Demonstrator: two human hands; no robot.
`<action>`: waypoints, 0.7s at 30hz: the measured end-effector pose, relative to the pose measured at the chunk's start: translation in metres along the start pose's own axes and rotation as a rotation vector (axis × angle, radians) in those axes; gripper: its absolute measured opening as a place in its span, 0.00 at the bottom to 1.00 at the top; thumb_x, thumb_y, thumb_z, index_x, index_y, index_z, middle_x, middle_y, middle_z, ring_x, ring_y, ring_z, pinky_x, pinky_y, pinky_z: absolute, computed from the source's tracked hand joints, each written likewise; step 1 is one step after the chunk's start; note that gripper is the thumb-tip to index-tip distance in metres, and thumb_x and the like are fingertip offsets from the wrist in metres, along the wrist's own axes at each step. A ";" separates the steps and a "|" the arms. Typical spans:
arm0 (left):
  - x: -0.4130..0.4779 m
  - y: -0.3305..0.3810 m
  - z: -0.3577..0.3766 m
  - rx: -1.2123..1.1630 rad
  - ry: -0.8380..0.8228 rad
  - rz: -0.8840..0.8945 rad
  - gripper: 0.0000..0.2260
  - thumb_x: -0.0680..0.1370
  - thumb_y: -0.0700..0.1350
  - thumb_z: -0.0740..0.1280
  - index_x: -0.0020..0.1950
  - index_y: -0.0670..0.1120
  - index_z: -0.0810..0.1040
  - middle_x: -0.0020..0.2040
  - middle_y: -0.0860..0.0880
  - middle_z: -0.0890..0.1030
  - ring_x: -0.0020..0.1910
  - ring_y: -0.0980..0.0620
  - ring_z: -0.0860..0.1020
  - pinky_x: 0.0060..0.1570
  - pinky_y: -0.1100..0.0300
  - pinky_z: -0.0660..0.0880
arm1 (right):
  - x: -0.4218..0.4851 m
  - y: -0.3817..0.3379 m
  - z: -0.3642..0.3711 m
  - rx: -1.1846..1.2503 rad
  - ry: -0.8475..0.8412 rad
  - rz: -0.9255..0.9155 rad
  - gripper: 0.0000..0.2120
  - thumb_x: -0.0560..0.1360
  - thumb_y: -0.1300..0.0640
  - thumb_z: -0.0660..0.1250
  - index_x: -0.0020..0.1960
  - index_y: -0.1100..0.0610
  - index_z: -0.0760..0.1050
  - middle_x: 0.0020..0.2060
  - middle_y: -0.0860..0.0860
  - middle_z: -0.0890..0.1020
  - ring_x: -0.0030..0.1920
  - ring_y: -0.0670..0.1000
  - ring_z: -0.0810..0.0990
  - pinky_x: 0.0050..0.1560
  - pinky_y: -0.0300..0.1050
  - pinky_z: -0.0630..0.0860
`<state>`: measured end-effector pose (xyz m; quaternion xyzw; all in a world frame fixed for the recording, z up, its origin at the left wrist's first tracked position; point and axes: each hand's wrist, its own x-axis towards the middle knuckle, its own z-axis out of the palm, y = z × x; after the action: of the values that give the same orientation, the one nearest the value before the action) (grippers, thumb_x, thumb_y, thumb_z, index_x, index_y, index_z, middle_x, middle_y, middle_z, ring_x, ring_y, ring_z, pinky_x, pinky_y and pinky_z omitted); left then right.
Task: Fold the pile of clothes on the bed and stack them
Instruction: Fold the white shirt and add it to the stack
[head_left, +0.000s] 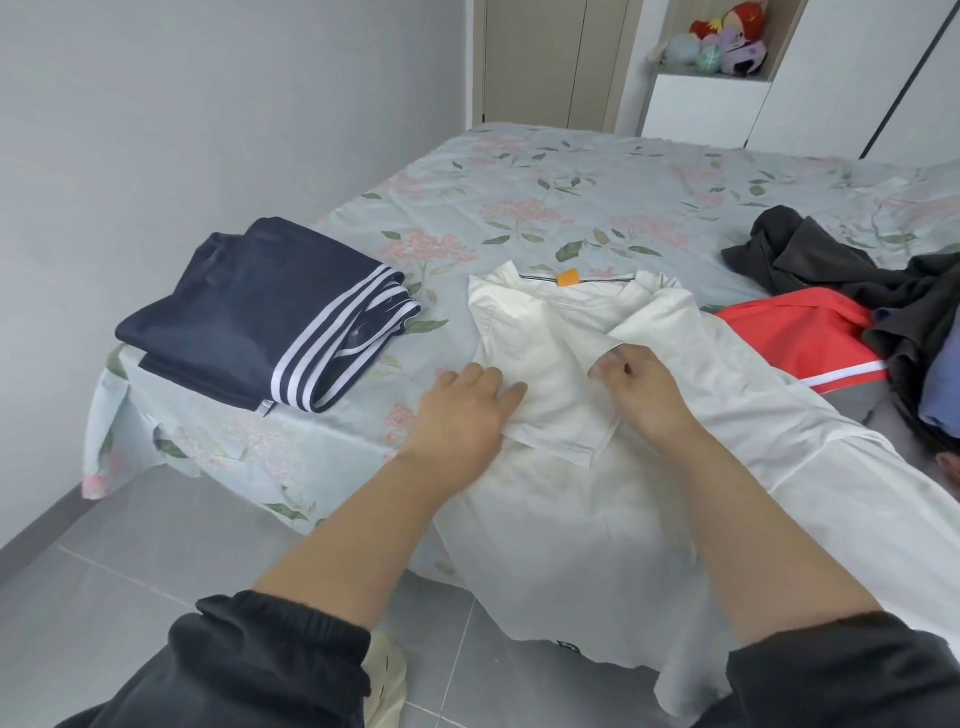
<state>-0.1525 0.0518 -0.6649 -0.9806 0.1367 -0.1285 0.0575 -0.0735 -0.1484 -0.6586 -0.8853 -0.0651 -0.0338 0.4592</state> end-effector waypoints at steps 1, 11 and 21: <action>0.000 0.004 0.001 -0.029 0.021 0.041 0.25 0.76 0.43 0.62 0.74 0.47 0.65 0.59 0.45 0.72 0.59 0.43 0.70 0.56 0.51 0.66 | 0.001 -0.005 -0.004 0.084 0.025 0.039 0.10 0.78 0.58 0.60 0.40 0.57 0.75 0.42 0.50 0.77 0.44 0.50 0.75 0.46 0.37 0.70; 0.005 -0.003 -0.015 -0.570 0.246 -0.159 0.03 0.72 0.38 0.66 0.43 0.41 0.78 0.41 0.45 0.77 0.43 0.43 0.75 0.41 0.52 0.72 | 0.009 -0.003 -0.033 0.834 0.192 0.363 0.06 0.76 0.60 0.65 0.41 0.60 0.76 0.34 0.52 0.80 0.33 0.51 0.81 0.34 0.42 0.79; 0.003 0.043 0.001 -0.312 0.141 0.242 0.06 0.71 0.37 0.69 0.46 0.39 0.82 0.43 0.43 0.80 0.43 0.41 0.77 0.42 0.50 0.74 | 0.011 0.020 -0.007 0.060 0.215 0.264 0.24 0.70 0.53 0.71 0.23 0.57 0.62 0.21 0.52 0.65 0.26 0.52 0.66 0.30 0.43 0.67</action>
<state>-0.1601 0.0099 -0.6713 -0.9425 0.2756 -0.1663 -0.0898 -0.0602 -0.1641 -0.6694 -0.8633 0.1002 -0.0656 0.4903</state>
